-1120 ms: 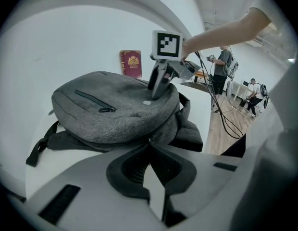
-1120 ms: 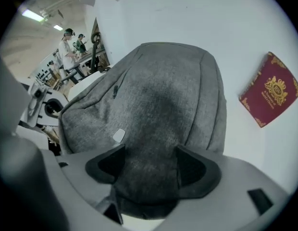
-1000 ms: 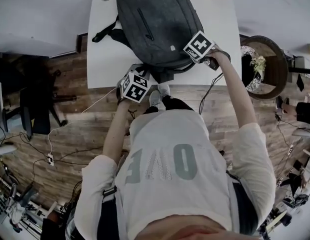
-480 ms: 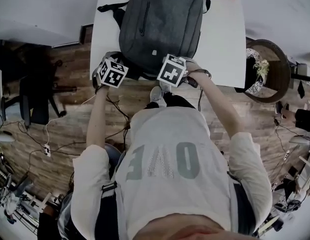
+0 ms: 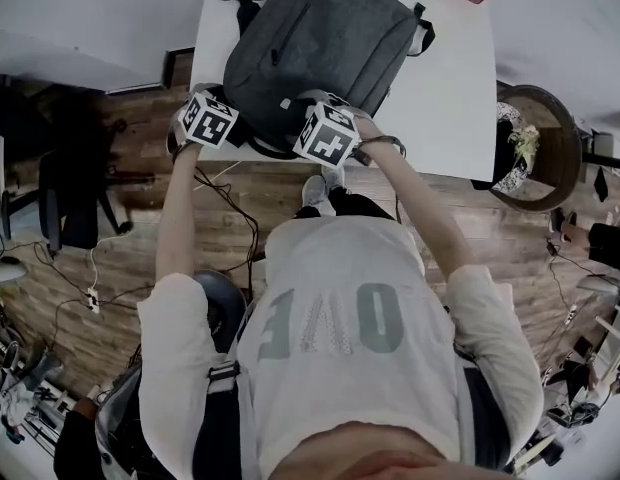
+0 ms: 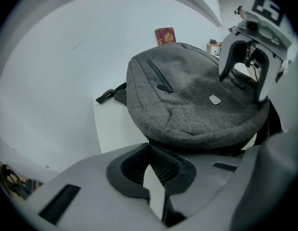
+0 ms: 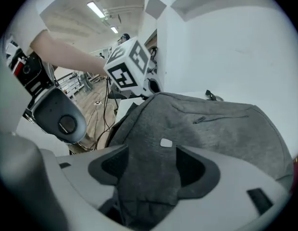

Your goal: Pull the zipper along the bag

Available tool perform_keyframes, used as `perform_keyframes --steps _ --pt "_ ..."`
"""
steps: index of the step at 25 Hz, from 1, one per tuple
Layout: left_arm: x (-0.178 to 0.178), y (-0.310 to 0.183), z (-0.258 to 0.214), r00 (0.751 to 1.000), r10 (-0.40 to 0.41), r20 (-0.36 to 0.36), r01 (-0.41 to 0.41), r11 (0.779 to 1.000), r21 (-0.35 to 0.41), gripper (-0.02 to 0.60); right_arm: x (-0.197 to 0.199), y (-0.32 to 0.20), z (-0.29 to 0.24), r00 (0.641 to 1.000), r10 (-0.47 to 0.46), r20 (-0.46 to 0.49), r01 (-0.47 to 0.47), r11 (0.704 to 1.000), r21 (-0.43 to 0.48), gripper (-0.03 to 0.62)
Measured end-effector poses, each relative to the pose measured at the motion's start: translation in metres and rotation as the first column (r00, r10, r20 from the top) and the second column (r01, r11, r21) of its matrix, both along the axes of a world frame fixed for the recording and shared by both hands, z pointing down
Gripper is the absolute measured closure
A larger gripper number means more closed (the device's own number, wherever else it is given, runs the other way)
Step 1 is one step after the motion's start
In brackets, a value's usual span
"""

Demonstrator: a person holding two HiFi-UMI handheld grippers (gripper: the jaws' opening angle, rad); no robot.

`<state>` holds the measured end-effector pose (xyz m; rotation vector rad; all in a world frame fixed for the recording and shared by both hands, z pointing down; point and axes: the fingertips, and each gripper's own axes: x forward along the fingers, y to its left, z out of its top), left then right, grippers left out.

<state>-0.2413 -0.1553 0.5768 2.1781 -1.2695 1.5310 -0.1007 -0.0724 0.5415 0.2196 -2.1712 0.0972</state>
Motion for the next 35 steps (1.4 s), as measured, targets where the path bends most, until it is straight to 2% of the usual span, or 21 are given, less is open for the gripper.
perform_keyframes --steps 2,4,7,9,14,17,27,32,35 --pt "0.0 0.0 0.001 1.0 0.01 -0.015 -0.01 1.0 0.011 0.552 0.016 -0.011 -0.012 1.0 -0.017 0.01 0.017 1.0 0.002 0.29" --pt "-0.001 0.0 0.001 0.999 0.016 -0.042 -0.016 1.0 0.02 0.552 0.034 -0.017 -0.016 0.997 -0.072 -0.022 0.073 0.996 0.041 0.29" --pt "-0.001 0.0 0.0 0.998 0.034 -0.059 -0.033 0.999 0.022 0.552 0.066 -0.023 0.0 0.971 -0.16 -0.179 0.18 0.978 0.104 0.29" --pt "0.0 0.001 0.0 0.997 0.058 -0.052 -0.057 0.998 0.018 0.552 0.078 -0.026 0.015 0.95 -0.184 -0.254 0.217 0.97 0.111 0.29" --pt "-0.002 0.005 -0.003 0.988 0.152 0.006 -0.152 0.988 0.0 0.552 0.076 -0.03 0.024 0.943 -0.173 -0.283 0.19 0.981 0.031 0.287" --pt "-0.002 0.008 -0.009 0.981 0.191 0.029 -0.191 0.982 -0.007 0.552 0.074 -0.032 0.026 0.941 -0.16 -0.299 0.174 0.985 0.018 0.286" --pt "0.009 0.03 -0.02 0.976 0.219 0.004 -0.218 0.975 -0.047 0.554 0.075 -0.033 0.028 0.95 -0.123 -0.286 0.137 0.99 0.031 0.286" --pt "0.017 0.05 -0.027 0.959 0.283 0.018 -0.279 0.954 -0.11 0.554 0.076 -0.034 0.029 0.95 -0.112 -0.29 0.127 0.991 0.032 0.286" --pt "0.023 0.065 -0.032 0.955 0.296 -0.004 -0.293 0.946 -0.139 0.554 0.074 -0.034 0.028 0.952 -0.109 -0.285 0.123 0.992 0.033 0.286"
